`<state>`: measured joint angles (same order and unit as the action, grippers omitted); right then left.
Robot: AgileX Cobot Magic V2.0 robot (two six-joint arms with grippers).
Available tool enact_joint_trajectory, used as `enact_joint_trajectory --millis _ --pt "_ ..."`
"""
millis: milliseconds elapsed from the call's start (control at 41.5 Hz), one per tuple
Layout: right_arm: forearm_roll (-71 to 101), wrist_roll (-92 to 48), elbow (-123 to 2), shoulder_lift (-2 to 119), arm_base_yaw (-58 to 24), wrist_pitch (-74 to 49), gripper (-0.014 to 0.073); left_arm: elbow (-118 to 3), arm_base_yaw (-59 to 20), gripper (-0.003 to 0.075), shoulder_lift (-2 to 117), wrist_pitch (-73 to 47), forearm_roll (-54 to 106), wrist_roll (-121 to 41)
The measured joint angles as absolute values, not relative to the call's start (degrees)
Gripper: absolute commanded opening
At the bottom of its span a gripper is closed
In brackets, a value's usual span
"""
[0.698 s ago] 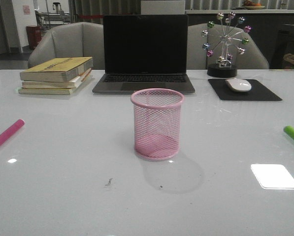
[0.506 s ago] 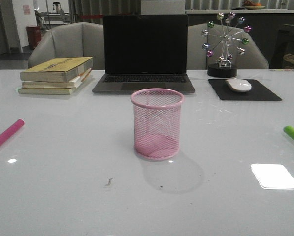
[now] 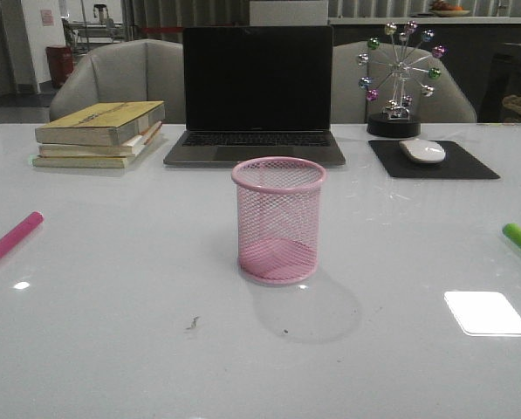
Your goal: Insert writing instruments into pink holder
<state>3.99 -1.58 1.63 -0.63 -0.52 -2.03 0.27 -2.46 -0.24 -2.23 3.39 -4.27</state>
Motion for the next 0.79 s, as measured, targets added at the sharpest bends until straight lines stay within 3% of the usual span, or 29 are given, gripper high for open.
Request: enact_joint_trajectory --millis 433,795 --pt "4.0 -1.6 -2.2 -0.6 -0.4 -1.4 0.0057 -2.3 -2.5 0.0091 -0.2 6.9 3.5 -4.3" --pt "4.0 -1.6 -31.1 7.0 -0.4 -20.8 0.0057 -31.1 -2.5 0.0091 4.7 -9.2 3.5 -4.3"
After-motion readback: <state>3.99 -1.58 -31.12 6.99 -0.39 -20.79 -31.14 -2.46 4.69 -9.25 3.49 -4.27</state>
